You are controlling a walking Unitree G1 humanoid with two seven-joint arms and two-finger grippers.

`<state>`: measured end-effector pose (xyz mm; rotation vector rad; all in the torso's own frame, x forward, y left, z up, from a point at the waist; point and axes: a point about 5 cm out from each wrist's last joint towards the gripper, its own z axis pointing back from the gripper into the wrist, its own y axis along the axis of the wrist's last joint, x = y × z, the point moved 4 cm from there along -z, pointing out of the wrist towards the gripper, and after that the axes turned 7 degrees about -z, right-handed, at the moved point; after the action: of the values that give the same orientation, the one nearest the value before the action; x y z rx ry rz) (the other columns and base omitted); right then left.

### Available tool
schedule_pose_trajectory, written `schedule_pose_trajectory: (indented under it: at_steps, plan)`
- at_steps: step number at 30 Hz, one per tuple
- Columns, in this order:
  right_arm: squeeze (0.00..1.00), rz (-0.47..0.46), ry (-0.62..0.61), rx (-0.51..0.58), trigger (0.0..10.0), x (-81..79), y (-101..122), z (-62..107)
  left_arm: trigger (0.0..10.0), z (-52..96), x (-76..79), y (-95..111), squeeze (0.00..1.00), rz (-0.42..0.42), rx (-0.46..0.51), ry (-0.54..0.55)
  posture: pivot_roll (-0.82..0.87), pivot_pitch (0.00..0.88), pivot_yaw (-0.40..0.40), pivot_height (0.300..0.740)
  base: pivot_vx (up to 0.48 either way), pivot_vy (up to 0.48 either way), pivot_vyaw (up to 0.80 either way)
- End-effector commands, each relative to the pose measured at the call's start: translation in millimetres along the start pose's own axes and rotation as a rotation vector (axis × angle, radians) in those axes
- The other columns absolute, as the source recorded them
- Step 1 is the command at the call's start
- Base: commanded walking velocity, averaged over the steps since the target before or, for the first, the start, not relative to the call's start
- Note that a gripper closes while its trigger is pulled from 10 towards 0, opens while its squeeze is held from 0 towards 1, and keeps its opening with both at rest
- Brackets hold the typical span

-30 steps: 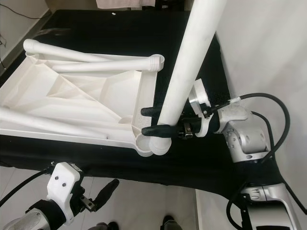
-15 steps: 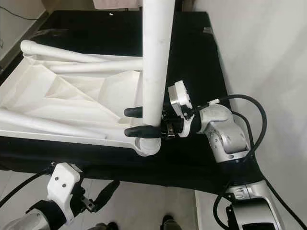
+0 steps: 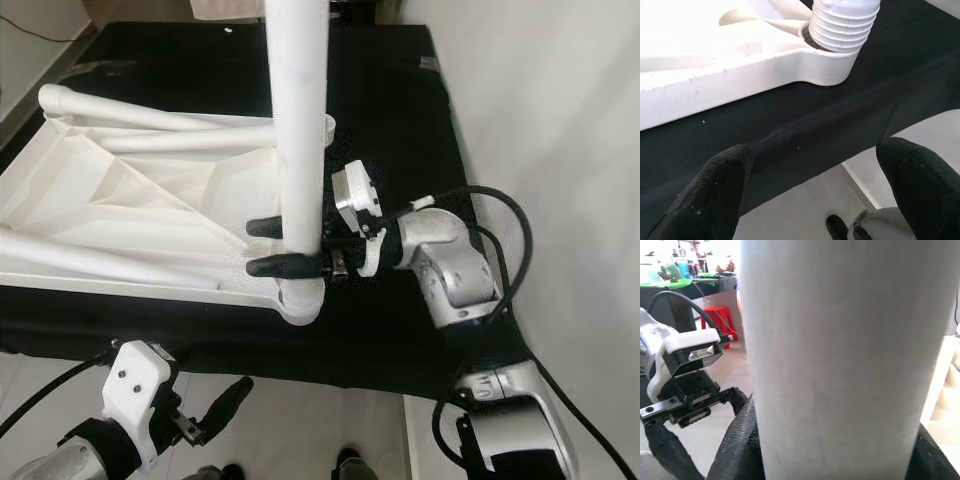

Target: Building children table

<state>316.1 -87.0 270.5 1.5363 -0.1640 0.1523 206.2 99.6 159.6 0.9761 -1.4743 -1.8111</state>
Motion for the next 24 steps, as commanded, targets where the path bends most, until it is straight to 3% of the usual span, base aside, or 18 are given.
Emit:
schedule_pose_trajectory:
  at_steps: [1,15,24]
  plan:
    - [0.0,-0.018,-0.008,-0.028,10.0,1.4,-9.7,-4.8,10.0,2.1,2.1,-3.3,0.0,0.016,-0.015,-0.005,0.03,0.287,-0.011,0.74,0.0,0.0,0.0]
    - [0.0,-0.045,0.021,-0.035,10.0,-4.4,-14.8,-4.3,10.0,2.2,1.3,-3.6,0.0,0.014,-0.016,-0.005,0.03,0.289,-0.01,0.74,0.0,0.0,0.0]
    - [0.0,-0.048,0.034,0.005,10.0,-7.3,-12.0,-16.7,10.0,2.0,1.1,-3.8,0.0,0.013,-0.016,-0.004,0.03,0.291,-0.01,0.74,0.0,0.0,0.0]
